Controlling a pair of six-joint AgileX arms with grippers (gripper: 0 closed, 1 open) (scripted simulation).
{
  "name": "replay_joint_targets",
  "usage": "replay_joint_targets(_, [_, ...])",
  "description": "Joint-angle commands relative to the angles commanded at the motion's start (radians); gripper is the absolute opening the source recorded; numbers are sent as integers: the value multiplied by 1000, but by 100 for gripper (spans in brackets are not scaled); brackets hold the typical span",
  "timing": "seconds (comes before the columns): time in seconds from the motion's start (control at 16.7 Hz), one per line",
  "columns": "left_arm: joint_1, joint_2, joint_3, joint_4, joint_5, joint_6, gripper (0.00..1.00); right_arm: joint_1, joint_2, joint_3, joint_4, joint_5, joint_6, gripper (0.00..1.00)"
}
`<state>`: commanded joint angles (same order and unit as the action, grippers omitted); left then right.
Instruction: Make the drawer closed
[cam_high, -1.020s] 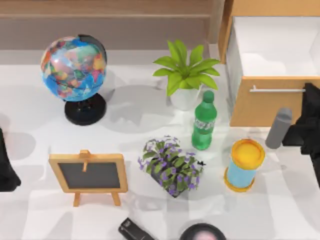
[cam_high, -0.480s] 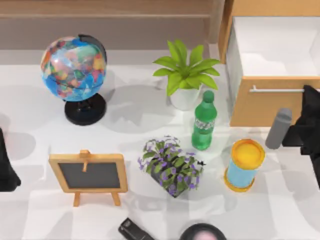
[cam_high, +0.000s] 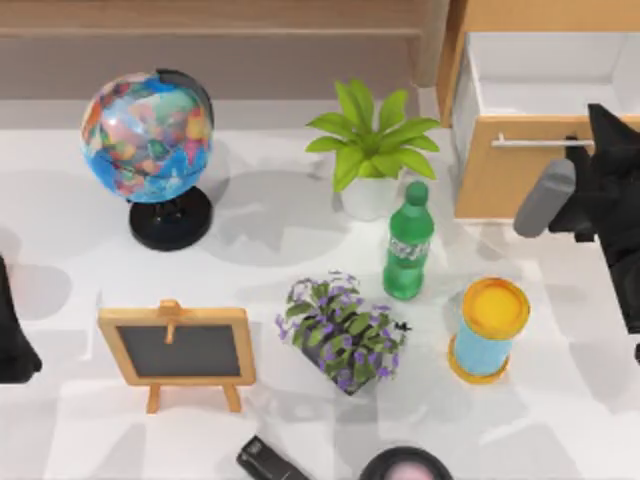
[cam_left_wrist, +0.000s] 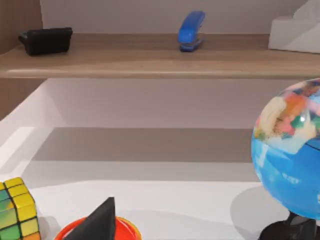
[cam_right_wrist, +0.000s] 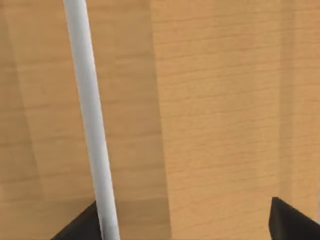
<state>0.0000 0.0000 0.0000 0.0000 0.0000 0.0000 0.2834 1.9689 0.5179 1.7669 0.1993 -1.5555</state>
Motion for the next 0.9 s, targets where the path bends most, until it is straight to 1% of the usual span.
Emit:
replay_joint_targets(0.18, [0, 0, 0, 0, 0, 0, 100, -27, 27, 58, -51, -10, -5, 0])
replay_joint_targets(0.54, [0, 0, 0, 0, 0, 0, 100, -47, 93, 45, -240, 61, 2, 0])
replay_joint_targets(0.9, [0, 0, 0, 0, 0, 0, 100, -40, 106, 37, -262, 71, 4, 0])
